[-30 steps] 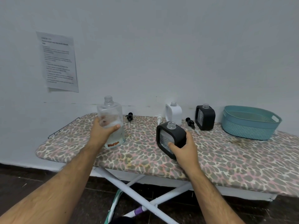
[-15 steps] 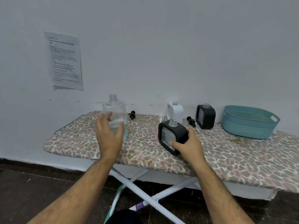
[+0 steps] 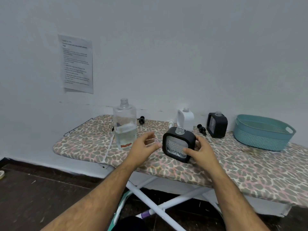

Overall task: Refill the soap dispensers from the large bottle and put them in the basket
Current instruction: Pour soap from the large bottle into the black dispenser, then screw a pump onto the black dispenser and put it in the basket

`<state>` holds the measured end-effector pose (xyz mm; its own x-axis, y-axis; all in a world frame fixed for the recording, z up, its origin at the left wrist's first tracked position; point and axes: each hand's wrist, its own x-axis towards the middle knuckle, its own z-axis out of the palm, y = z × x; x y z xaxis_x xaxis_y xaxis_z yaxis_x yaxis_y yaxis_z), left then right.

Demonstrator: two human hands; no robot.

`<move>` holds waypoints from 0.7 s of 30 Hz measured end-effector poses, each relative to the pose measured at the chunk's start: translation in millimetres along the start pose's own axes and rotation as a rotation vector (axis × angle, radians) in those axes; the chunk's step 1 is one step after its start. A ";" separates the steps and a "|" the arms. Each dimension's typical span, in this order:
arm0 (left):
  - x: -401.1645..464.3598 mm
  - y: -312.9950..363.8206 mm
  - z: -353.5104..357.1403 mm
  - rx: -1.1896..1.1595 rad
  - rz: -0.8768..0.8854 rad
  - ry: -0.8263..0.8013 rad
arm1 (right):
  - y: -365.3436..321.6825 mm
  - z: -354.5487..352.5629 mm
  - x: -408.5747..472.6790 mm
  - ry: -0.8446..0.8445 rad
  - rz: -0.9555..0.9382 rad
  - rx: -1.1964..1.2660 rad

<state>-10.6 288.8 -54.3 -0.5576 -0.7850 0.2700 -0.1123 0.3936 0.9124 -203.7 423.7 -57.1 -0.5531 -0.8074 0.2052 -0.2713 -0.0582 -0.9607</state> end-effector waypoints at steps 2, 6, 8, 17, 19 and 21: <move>3.4 3.5 6.7 -0.032 -0.001 -0.014 | -1.3 2.6 2.5 -0.037 -0.001 0.035; 5.9 10.7 14.0 -0.086 -0.002 -0.056 | -0.1 13.0 7.7 -0.113 0.004 0.105; 6.3 9.3 12.5 -0.103 -0.006 -0.044 | -0.7 19.7 10.2 -0.148 0.003 0.127; -5.9 -9.7 -17.2 -0.243 -0.024 0.149 | -7.0 50.4 25.7 -0.401 0.006 0.232; -7.1 -15.7 -24.5 -0.242 -0.032 0.185 | -12.9 55.2 34.0 -0.421 0.029 0.263; -7.0 -18.1 -30.4 -0.238 -0.043 0.210 | -20.9 59.7 47.8 -0.351 0.044 0.295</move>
<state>20.4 272.6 -63.4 -0.3715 -0.8898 0.2650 0.0775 0.2547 0.9639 -177.5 351.3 -38.4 -0.2452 -0.9598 0.1364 0.0107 -0.1434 -0.9896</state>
